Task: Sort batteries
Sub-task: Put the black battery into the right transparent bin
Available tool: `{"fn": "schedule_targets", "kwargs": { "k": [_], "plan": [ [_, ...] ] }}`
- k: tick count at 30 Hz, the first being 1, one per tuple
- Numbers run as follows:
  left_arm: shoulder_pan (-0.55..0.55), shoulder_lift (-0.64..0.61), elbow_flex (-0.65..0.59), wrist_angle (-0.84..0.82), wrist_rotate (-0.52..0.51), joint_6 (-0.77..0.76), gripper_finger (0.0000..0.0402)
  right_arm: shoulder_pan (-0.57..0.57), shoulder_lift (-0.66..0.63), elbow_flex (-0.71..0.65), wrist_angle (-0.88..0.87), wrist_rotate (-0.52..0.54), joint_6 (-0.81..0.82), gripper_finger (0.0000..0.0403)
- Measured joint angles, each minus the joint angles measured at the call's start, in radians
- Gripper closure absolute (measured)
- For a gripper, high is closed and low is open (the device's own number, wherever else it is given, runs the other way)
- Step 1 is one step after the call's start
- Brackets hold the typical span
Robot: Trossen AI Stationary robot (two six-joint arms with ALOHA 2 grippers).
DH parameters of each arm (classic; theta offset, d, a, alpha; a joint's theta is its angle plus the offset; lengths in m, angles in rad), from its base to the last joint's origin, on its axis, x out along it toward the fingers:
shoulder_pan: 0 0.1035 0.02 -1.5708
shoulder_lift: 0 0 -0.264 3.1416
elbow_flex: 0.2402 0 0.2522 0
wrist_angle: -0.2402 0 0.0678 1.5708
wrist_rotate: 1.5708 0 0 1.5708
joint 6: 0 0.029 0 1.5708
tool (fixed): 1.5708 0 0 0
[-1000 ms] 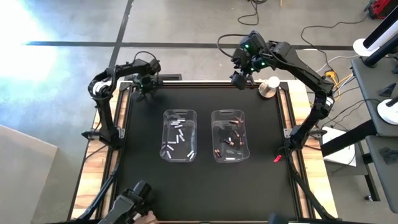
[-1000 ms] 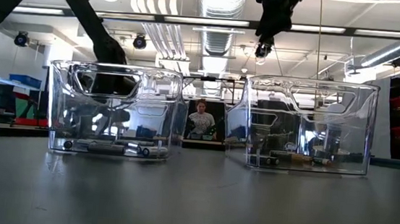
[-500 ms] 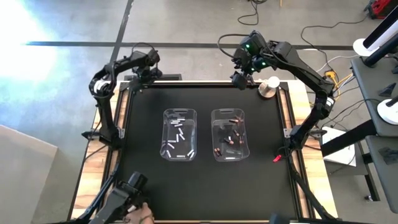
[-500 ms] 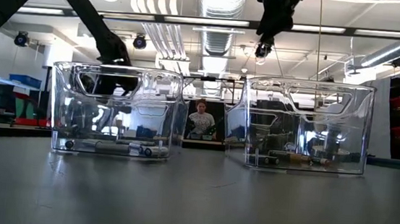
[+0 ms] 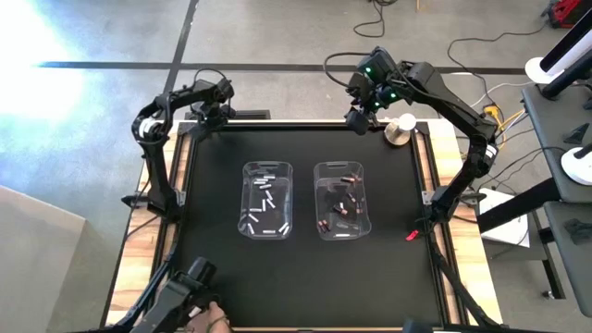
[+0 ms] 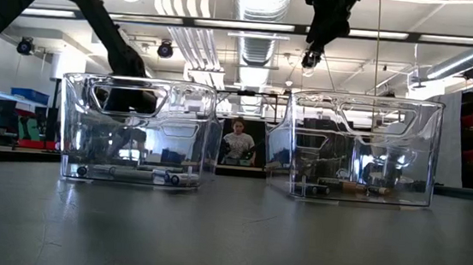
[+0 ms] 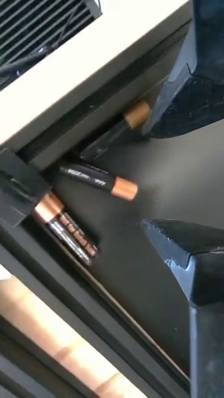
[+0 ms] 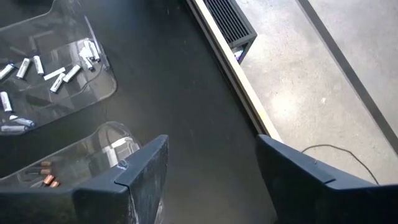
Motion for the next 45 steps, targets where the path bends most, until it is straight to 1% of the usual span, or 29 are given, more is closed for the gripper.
{"fn": "schedule_targets", "kwargs": {
  "k": [6,9,12,15,20,27,34,39,45],
  "plan": [
    [0.004,0.0,-0.016,0.063,0.005,0.06,0.02,0.0,0.0,0.0,0.002,0.0,0.0,0.0158],
    [0.004,-0.001,-0.016,0.04,0.003,0.015,0.02,0.0,0.0,0.0,0.008,0.0,-0.001,0.0155],
    [0.005,-0.01,-0.023,-0.033,0.0,-0.052,0.02,0.0,0.0,0.0,0.008,0.0,-0.001,0.0154],
    [-0.008,-0.028,-0.026,0.003,0.018,-0.093,0.02,0.0,0.0,0.0,0.021,0.0,-0.003,0.0158],
    [-0.014,-0.047,-0.019,0.076,0.021,-0.112,0.02,0.0,0.0,0.0,0.053,0.0,-0.003,0.0167],
    [0.003,-0.047,-0.029,0.082,0.002,-0.116,0.02,0.0,0.0,0.001,0.061,0.0,-0.003,0.0172],
    [0.005,-0.047,-0.065,0.085,-0.001,-0.142,0.02,0.0,0.0,0.001,0.06,0.0,-0.003,0.0163],
    [0.006,-0.047,-0.099,0.102,0.001,-0.124,0.02,0.0,0.0,0.001,0.06,0.0,0.012,0.0158],
    [-0.021,-0.065,-0.104,0.099,0.014,-0.115,0.02,0.0,0.0,0.001,0.06,0.0,0.024,0.0167]
  ]
}}
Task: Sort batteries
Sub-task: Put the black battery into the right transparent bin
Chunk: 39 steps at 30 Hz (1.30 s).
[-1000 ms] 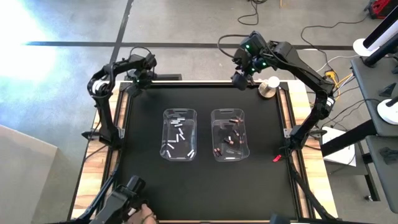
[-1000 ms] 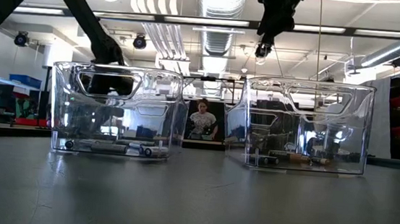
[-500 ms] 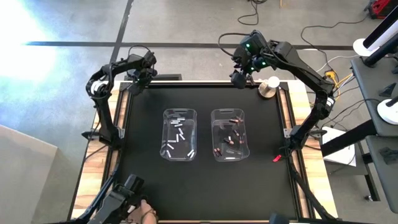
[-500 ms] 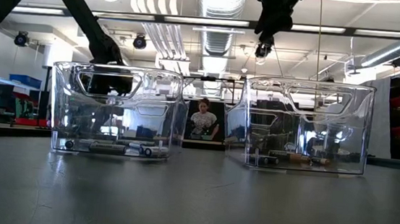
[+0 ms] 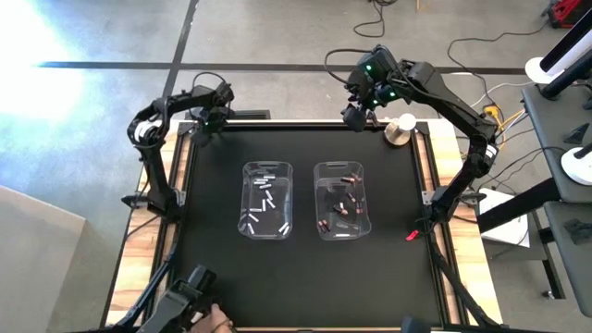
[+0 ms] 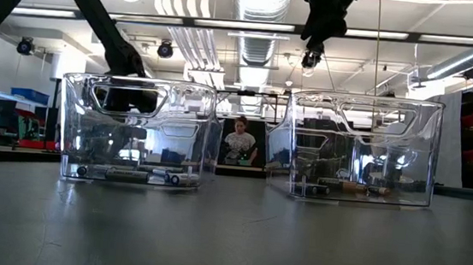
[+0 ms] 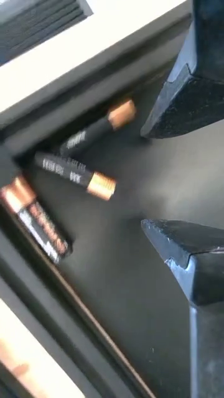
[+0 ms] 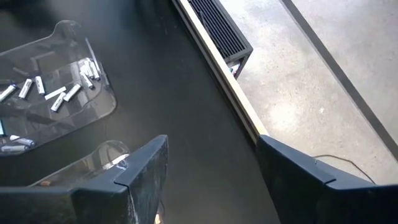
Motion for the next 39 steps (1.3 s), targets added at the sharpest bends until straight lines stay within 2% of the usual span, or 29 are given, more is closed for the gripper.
{"fn": "schedule_targets", "kwargs": {
  "k": [4,22,33,36,39],
  "plan": [
    [0.0,-0.004,0.0,0.012,-0.036,-0.004,0.02,0.0,0.0,0.0,0.0,0.0,0.0,0.0172],
    [0.006,-0.012,0.0,0.08,-0.05,-0.013,0.02,0.0,0.0,0.0,0.001,0.0,0.0,0.0158],
    [0.024,-0.019,-0.04,0.106,-0.014,-0.011,0.02,0.0,0.0,0.0,0.002,0.0,0.0,0.0173],
    [0.006,-0.044,-0.047,0.075,0.014,-0.004,0.02,0.0,0.0,0.0,0.0,0.0,0.0,0.0174],
    [-0.031,-0.117,-0.048,0.069,-0.013,0.008,0.02,0.0,0.0,0.0,0.0,0.0,0.0,0.0171]
  ]
}}
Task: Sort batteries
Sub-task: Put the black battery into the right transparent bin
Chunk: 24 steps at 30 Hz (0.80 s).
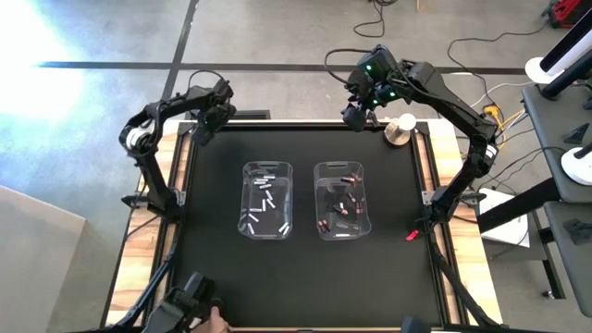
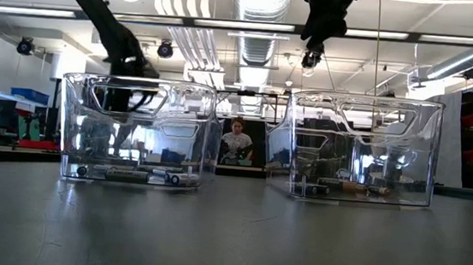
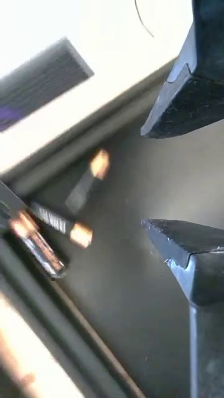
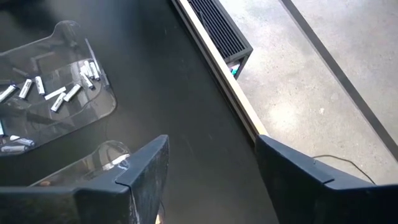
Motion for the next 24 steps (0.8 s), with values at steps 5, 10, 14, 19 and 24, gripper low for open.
{"fn": "schedule_targets", "kwargs": {
  "k": [5,10,14,19,24],
  "plan": [
    [-0.002,-0.079,-0.03,-0.006,-0.1,-0.019,0.02,0.0,0.0,0.0,0.007,0.0,-0.002,0.0164],
    [0.016,-0.081,-0.041,-0.006,-0.091,0.012,0.02,0.0,0.0,0.0,0.009,0.0,-0.012,0.0161],
    [-0.01,-0.067,-0.045,0.103,-0.021,0.356,0.02,0.0,0.0,0.0,0.007,0.0,-0.011,0.0167],
    [-0.094,-0.066,-0.045,0.101,0.132,0.763,0.02,0.0,0.0,0.0,0.003,0.0,-0.009,0.0174],
    [-0.219,-0.067,-0.05,-0.003,0.313,1.129,0.02,0.0,0.0,0.0,0.001,0.0,-0.008,0.017]
  ]
}}
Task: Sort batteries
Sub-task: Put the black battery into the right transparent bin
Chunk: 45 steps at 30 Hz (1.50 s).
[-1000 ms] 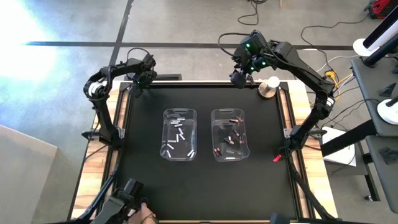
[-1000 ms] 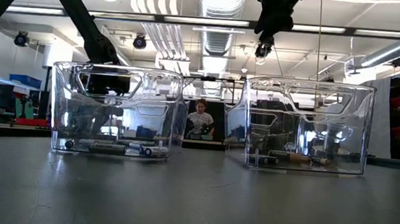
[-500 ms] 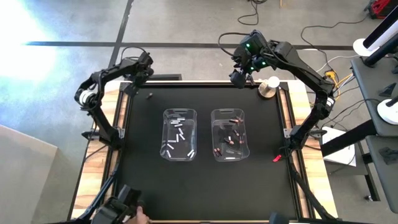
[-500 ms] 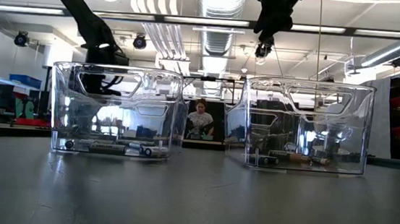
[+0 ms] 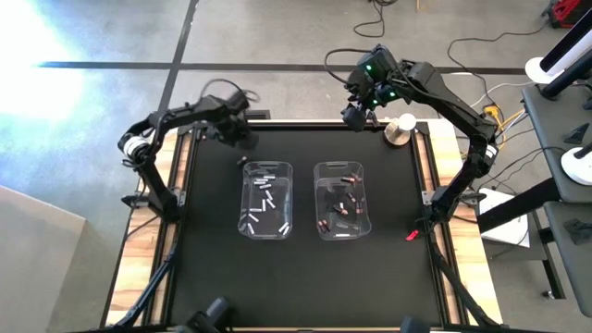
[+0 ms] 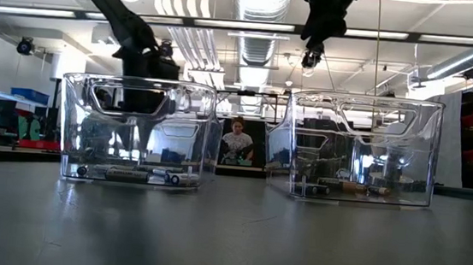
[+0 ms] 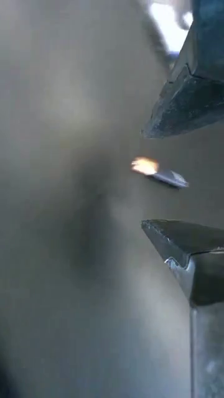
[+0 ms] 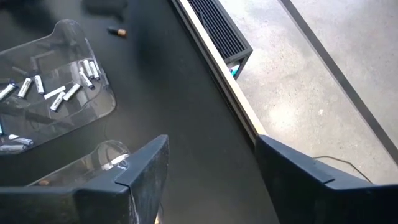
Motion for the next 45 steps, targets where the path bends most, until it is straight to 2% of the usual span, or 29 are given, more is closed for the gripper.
{"fn": "schedule_targets", "kwargs": {
  "k": [4,7,10,17,21,30,39,42,45],
  "plan": [
    [-0.097,0.013,-0.042,-0.008,0.015,0.137,0.02,0.0,0.0,0.0,0.005,0.0,0.0,0.0163],
    [-0.146,0.026,-0.068,0.014,0.071,0.156,0.02,0.0,0.0,0.0,0.005,0.0,0.01,0.016],
    [-0.183,0.029,-0.084,0.037,0.07,0.163,0.02,0.0,0.0,0.0,0.005,0.0,0.017,0.0163],
    [-0.213,0.036,-0.09,0.107,0.13,0.201,0.0201,0.0,0.0,0.0,-0.002,0.0,0.036,0.0174],
    [-0.213,0.038,-0.051,0.099,0.119,0.211,0.02,0.0,0.0,0.0,-0.002,0.0,0.035,0.0172],
    [-0.213,0.035,0.133,0.056,0.128,0.267,0.02,0.0,0.007,0.0,0.005,0.0,0.03,0.0159],
    [-0.205,0.037,0.084,0.018,0.248,0.426,0.0205,0.001,0.023,0.0,-0.004,0.0,0.05,0.0171],
    [-0.159,0.033,0.084,0.001,0.299,0.494,0.0224,0.001,0.023,0.0,-0.017,-0.001,0.068,0.0174],
    [-0.128,0.028,0.073,-0.051,0.296,0.658,0.0253,0.001,0.022,0.0,-0.049,-0.001,0.099,0.0173]
  ]
}}
